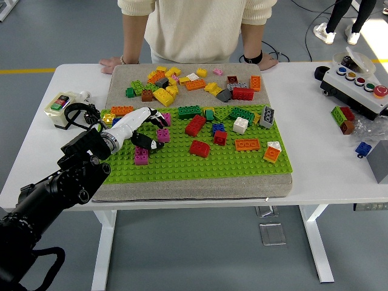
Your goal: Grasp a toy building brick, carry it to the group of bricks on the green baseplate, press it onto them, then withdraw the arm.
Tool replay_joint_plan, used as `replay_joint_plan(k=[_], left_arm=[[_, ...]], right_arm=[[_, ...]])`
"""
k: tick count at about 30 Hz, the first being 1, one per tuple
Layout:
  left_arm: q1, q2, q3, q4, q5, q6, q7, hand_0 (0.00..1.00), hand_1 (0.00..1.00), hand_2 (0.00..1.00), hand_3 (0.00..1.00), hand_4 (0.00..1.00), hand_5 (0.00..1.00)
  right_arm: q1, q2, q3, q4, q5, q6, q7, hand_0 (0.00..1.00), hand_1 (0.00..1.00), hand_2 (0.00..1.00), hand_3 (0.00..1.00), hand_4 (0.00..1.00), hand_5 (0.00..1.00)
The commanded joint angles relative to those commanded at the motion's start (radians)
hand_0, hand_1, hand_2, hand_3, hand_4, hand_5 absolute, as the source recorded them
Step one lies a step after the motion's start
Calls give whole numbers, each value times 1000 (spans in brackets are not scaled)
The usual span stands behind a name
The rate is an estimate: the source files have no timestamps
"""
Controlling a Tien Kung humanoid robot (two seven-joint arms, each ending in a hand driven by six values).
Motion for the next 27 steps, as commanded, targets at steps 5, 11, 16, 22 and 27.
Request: replay_joint_plan(k=[5,11,16,22,27], left_arm=[[-3,0,7,12,-14,5,-3,745,693,590,577,882,15],[-8,0,19,31,-34,10,-7,743,689,589,577,880,10],[-9,0,24,36,-44,13,-10,737,675,588,568,859,2],[-9,0,19,28,-54,7,-12,731,661,586,561,843,4],[-7,0,10,12,-63,-9,-11,732,669,590,565,863,13]], right_arm=[[1,0,-2,0,-1,0,0,752,674,725,656,910,487],[1,3,-6,0,-2,0,0,751,674,725,656,910,487],[0,2,-4,0,-3,1,-2,751,674,724,656,911,486],[1,2,-1,0,-2,0,-1,752,675,724,658,912,486],[1,3,0,0,-3,0,0,752,674,724,658,912,486]])
